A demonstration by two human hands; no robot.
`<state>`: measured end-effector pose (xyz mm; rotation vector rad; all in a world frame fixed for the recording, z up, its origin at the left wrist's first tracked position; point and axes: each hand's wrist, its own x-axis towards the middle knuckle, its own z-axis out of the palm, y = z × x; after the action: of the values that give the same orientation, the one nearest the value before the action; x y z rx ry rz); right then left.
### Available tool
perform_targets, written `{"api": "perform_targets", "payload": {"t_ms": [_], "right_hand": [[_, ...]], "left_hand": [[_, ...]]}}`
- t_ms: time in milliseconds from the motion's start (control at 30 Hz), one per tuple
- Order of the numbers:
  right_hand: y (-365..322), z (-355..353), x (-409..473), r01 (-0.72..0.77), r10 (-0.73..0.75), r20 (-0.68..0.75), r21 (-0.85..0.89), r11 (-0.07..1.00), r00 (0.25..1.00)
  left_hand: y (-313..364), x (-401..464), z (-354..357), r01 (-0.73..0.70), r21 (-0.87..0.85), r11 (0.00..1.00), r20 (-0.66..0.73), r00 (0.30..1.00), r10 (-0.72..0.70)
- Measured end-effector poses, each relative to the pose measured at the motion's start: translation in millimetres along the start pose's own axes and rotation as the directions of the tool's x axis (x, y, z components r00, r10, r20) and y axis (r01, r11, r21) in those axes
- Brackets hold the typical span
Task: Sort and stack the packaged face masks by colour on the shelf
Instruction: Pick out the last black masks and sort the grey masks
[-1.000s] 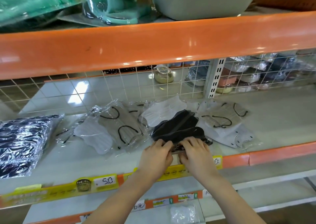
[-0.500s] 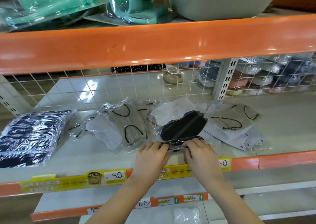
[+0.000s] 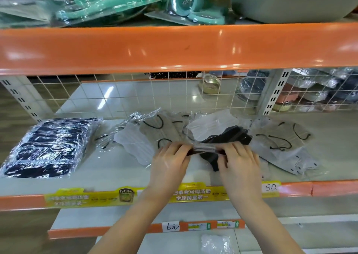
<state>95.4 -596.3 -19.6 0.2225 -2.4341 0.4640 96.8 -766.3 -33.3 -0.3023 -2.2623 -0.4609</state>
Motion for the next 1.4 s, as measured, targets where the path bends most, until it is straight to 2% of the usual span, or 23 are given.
{"api": "perform_targets", "payload": {"t_ms": [233,600,733,1067,1200,1400], "right_hand": [[-47.6,18.8,2.1,0.122,-0.125,0.028,0.098,0.988,0.992],[-150.0,65.5,-8.1,0.228,-0.238,0.036,0.167,0.959,0.971],[-187.8,83.6,-14.8,0.272,-0.290,0.043,0.239,0.932,0.956],[-293.2,123.7,-18.6,0.382,-0.418,0.100,0.256,0.888,0.903],[-327.6,138.1,-26.6,0.390,-0.428,0.105,0.264,0.882,0.898],[-354.4,167.2,-46.9,0.304,-0.377,0.229,0.298,0.905,0.898]], "left_hand": [[-62.6,-11.3,-43.1,-0.035,0.123,0.992,-0.085,0.995,0.046],[-162.1,-45.4,-107.0,-0.116,0.192,0.975,-0.093,0.986,0.136],[-195.6,-59.5,-128.1,-0.051,0.222,0.974,-0.102,0.992,0.075],[-279.1,-86.8,-186.8,0.114,0.361,0.925,-0.091,0.992,-0.087],[-308.6,-95.9,-200.8,0.143,0.380,0.914,-0.063,0.990,-0.129],[-343.5,-120.0,-205.5,0.160,0.386,0.909,0.006,0.984,-0.176]]}}
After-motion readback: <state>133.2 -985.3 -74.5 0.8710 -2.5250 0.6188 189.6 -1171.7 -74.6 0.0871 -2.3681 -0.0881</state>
